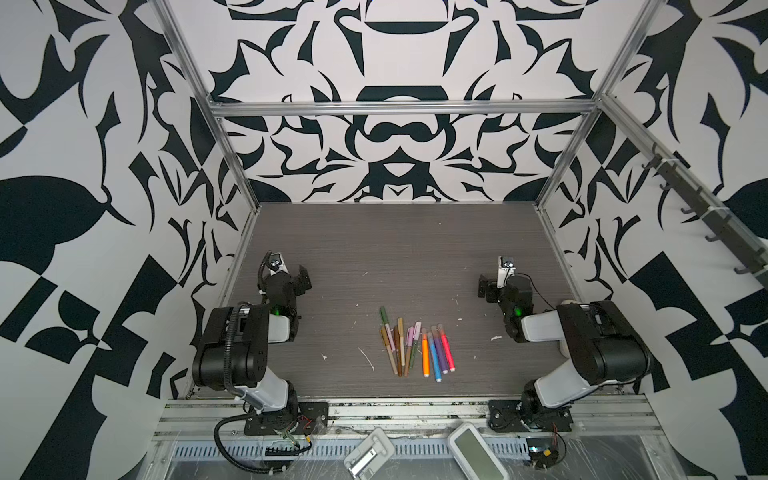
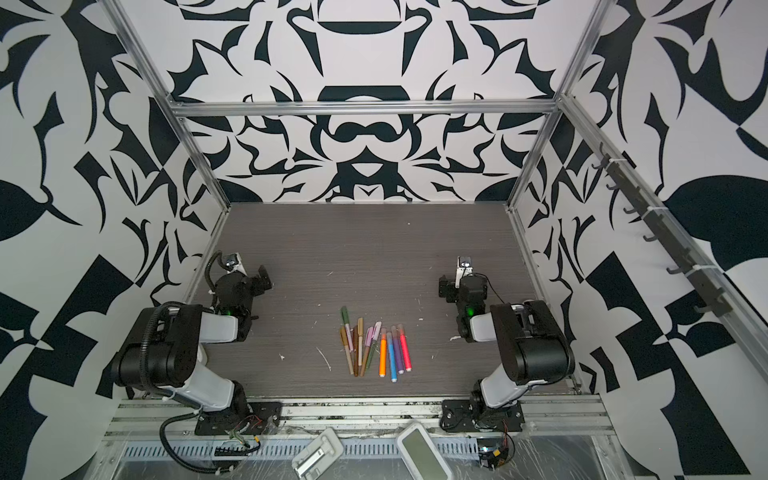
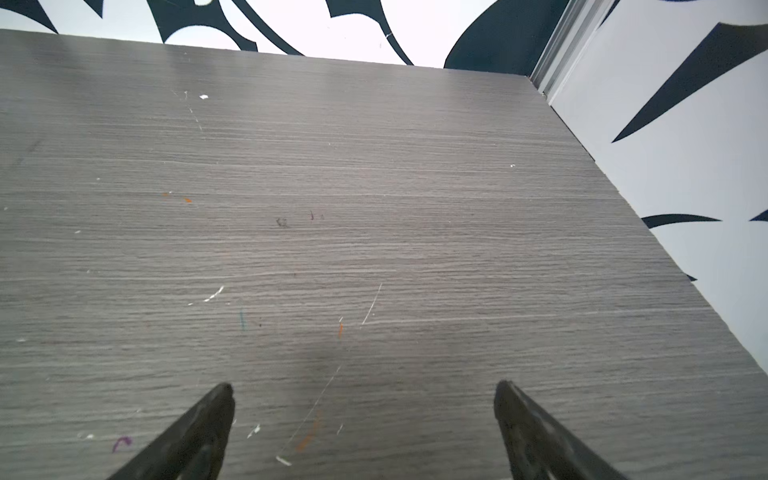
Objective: Open the pen caps
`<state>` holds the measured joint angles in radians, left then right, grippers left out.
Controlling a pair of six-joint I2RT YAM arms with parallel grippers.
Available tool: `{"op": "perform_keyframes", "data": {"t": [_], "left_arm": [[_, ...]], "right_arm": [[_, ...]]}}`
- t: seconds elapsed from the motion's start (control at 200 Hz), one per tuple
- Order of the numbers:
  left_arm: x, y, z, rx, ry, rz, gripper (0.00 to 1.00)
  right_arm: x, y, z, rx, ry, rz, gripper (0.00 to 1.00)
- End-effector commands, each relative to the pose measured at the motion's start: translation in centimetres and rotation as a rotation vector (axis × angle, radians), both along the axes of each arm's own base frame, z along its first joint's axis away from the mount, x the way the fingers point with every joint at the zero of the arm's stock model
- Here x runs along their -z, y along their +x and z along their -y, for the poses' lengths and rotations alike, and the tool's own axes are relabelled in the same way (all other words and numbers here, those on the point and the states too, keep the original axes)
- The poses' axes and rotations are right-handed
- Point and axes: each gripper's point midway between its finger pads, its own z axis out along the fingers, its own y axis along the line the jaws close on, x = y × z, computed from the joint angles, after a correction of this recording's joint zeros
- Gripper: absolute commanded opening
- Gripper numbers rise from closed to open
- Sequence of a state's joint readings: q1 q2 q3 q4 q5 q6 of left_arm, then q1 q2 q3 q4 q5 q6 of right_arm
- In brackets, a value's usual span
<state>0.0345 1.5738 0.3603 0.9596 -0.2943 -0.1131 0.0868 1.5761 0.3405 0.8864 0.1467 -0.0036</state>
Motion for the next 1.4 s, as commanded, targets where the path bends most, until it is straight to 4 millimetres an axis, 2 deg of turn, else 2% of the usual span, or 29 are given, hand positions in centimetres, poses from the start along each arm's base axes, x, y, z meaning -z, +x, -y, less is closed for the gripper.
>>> {"op": "perform_keyframes", "data": {"t": [0.0, 1.305, 1.34, 1.4], "left_arm": [[-0.4, 0.0, -0.1, -0.005, -0.011, 0.017, 0.99], [-0.4, 0.0, 0.0, 0.002, -0.009, 0.016, 1.0], [-0.5, 0.0, 0.0, -0.001, -0.01, 0.021, 0.99], [-1.8, -0.3, 0.0, -0.019, 0.003, 0.049, 0.99]], "right_arm": [[-1.8, 0.8, -0.5, -0.027, 0.002, 0.059, 1.0], [-1.9, 0.8, -0.4, -0.02, -0.001, 0.063, 1.0], [-2.5, 0.9, -0.5, -0.019, 0.006, 0.082, 1.0], [-4.0, 1.0, -1.5, -0.061, -0.018, 0.054, 1.0]]}}
